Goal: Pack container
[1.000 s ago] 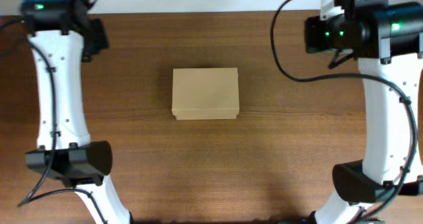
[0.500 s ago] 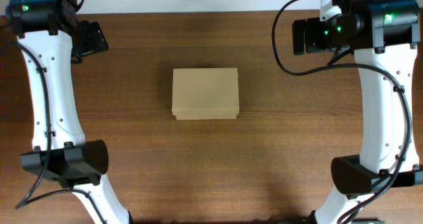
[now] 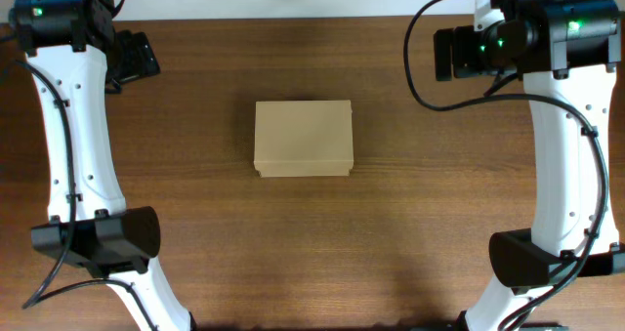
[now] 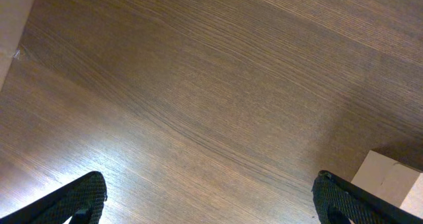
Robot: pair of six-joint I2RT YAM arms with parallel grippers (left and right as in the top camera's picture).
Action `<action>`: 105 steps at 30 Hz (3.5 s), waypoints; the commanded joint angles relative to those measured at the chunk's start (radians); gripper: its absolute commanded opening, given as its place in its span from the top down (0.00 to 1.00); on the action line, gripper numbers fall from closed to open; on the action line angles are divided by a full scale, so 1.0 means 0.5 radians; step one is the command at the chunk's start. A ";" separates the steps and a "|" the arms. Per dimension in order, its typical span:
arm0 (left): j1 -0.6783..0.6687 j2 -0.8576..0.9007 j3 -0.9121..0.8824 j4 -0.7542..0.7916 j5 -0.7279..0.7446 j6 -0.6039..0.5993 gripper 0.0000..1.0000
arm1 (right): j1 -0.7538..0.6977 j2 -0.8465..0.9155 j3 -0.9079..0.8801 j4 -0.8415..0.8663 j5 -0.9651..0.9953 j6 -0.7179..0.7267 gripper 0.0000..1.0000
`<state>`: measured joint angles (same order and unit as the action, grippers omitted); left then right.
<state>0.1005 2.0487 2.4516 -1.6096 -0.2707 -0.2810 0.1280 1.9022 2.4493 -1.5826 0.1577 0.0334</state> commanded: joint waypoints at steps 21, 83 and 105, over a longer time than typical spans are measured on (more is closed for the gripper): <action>0.011 -0.007 0.007 -0.007 -0.027 -0.006 0.00 | -0.180 -2.435 -2.745 1.830 0.105 0.017 0.01; -0.249 -1.155 -1.072 0.137 -0.108 -0.005 0.01 | -0.180 -3.799 -4.678 2.433 0.028 0.016 0.01; -0.248 -3.453 -3.917 3.249 -0.117 -0.007 0.00 | -0.180 -3.799 -4.678 2.434 0.027 0.016 0.01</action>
<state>-0.0223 0.4038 0.6590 -0.0105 -0.3271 -0.2844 0.0460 0.0128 0.1181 -0.3679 0.1738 0.0334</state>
